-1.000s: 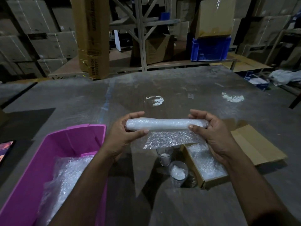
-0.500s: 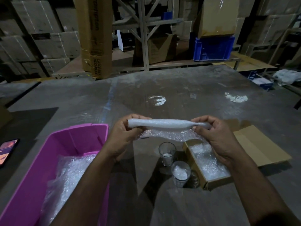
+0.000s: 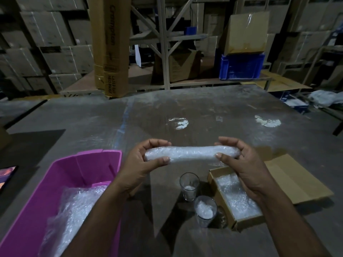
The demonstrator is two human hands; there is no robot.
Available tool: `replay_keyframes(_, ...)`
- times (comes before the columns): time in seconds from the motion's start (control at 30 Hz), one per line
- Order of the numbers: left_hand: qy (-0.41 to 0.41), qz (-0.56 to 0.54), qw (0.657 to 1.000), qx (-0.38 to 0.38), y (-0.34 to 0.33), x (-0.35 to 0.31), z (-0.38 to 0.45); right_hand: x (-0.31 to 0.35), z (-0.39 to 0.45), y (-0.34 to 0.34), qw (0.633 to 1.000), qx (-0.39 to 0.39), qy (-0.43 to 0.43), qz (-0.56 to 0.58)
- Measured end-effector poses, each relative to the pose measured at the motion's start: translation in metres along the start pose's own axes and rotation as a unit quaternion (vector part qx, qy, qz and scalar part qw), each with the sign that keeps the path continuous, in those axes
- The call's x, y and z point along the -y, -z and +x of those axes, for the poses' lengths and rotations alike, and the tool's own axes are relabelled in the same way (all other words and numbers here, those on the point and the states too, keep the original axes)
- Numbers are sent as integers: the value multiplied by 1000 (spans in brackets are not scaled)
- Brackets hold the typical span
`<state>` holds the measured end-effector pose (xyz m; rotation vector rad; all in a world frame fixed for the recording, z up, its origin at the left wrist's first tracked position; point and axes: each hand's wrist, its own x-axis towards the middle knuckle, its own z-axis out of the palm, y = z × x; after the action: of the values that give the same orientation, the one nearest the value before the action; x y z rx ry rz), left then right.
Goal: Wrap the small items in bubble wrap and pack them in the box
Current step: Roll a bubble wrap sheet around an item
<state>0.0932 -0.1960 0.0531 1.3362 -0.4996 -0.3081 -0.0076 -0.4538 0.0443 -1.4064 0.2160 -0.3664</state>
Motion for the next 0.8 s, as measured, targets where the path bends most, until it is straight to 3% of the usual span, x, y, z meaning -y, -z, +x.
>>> replay_keyframes(0.17, -16, 43, 999, -2, 3, 1, 0, 3, -2, -3, 995, 23, -45, 82)
replay_keyframes(0.43, 54, 58, 996, 43, -2, -2, -4, 4, 0, -5, 998, -12, 12, 58)
replay_keyframes(0.8, 131, 155, 962, 185, -10, 1, -9, 9, 4, -9, 998, -26, 46, 42)
